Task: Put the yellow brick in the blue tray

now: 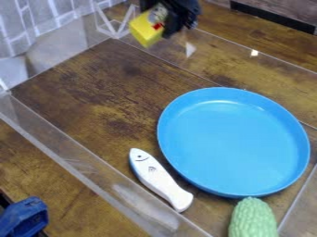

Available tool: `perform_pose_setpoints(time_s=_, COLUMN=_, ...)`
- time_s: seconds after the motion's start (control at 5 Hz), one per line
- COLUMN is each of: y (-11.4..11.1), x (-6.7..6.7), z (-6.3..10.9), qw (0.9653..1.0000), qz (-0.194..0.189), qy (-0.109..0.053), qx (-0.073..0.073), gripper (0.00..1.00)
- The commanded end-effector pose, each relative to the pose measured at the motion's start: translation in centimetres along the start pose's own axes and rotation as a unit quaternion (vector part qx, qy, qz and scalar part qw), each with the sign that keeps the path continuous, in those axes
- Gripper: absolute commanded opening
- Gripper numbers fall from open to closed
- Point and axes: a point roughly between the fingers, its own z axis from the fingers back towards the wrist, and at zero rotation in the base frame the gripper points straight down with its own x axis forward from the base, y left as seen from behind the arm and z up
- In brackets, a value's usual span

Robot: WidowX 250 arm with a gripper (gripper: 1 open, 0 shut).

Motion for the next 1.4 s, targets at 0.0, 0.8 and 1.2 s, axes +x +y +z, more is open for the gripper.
perform_pose_setpoints(time_s=0.0, y=-2.2, x=1.1, z=4.5, qw=0.9991, qz=0.004, qy=-0.041, qx=-0.004, gripper=0.0)
perform_pose_setpoints(time_s=0.8, y=-9.7, x=1.4, z=6.9, qw=0.999, qz=0.033, qy=-0.018, qx=-0.023, gripper=0.0)
perform_pose_setpoints(time_s=1.2, y=-11.0, x=1.0, z=4.8, qw=0.9983, qz=0.049, qy=0.002, qx=-0.033, gripper=1.0)
